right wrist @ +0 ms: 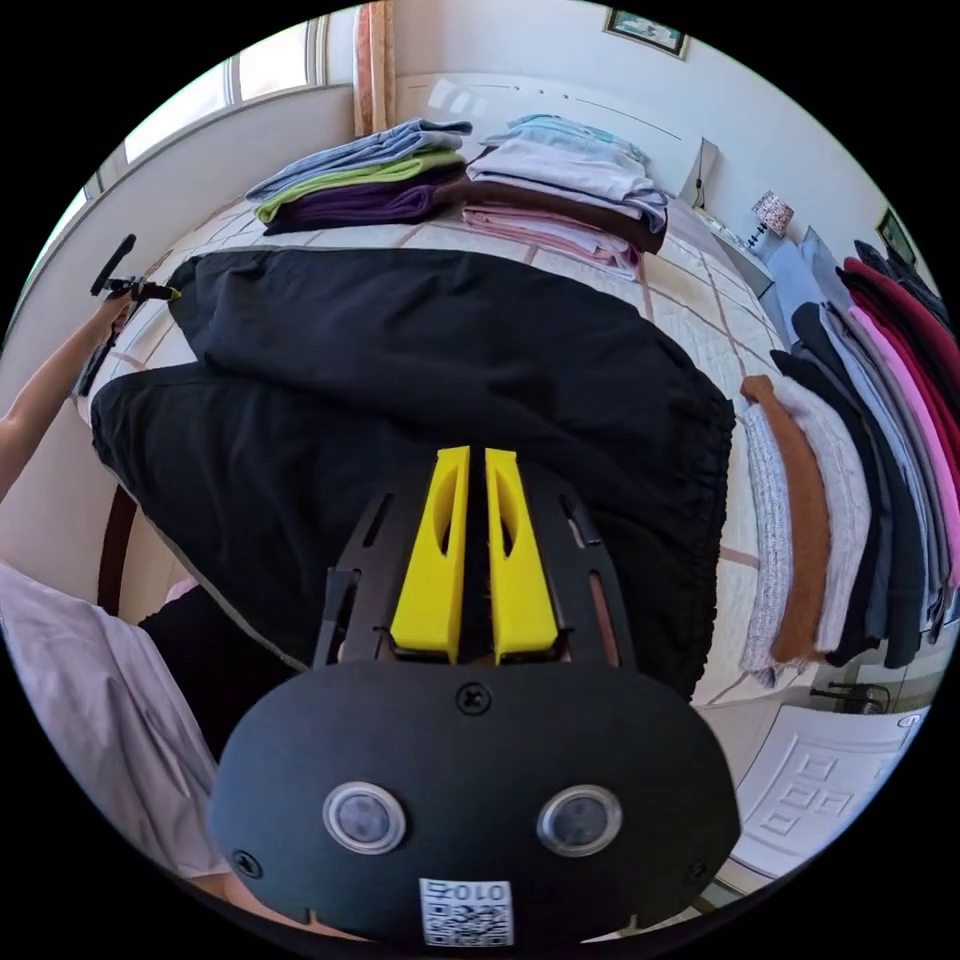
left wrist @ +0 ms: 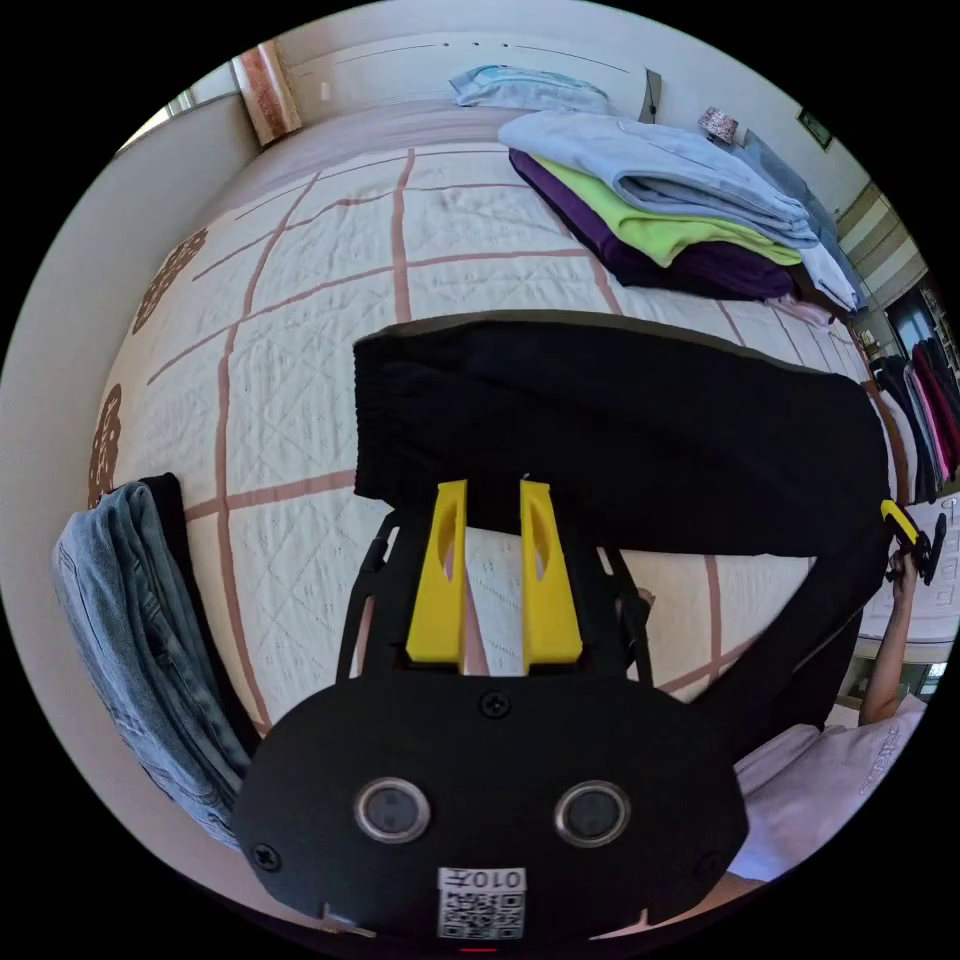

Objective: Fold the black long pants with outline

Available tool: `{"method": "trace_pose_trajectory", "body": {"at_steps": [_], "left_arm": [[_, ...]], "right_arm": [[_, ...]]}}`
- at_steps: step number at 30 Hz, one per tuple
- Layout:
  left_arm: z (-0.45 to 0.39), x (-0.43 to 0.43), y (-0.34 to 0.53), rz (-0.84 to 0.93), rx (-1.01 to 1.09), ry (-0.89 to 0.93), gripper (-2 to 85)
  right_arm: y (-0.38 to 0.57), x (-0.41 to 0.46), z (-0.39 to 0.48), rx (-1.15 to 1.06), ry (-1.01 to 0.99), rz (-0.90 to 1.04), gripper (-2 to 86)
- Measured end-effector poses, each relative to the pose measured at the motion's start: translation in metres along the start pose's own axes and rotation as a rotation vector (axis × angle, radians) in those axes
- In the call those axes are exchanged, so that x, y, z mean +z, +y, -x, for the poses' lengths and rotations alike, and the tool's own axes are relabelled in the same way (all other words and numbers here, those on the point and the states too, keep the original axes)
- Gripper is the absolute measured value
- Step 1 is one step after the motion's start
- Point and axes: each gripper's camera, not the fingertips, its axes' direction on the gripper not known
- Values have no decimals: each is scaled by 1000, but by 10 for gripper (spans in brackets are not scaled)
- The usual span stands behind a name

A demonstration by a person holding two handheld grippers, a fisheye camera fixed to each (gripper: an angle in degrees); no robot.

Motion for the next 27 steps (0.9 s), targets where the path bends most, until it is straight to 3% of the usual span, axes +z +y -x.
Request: {"method": "trace_pose_trajectory", "body": {"at_steps": [6, 8, 12, 17, 21, 27], "left_arm": [[91, -38, 43, -6, -242, 178, 89], [109, -69, 71, -87, -276, 179, 98], [113, -143, 140, -283, -226, 180, 108], [104, -245, 345, -588, -236, 136, 114], [111, -233, 479, -588, -347, 188, 109], [141, -176, 656, -596, -690, 437, 108]], "right_arm": [[-27, 24, -39, 36, -97, 105, 36], [-31, 32, -45, 30, -137, 175, 39], [-4, -3, -45, -7, -107, 129, 38], [70, -38, -42, 55, -77, 6, 28], [101, -5, -59, 141, -117, 135, 26], [106, -30, -82, 175, -182, 121, 25]]}}
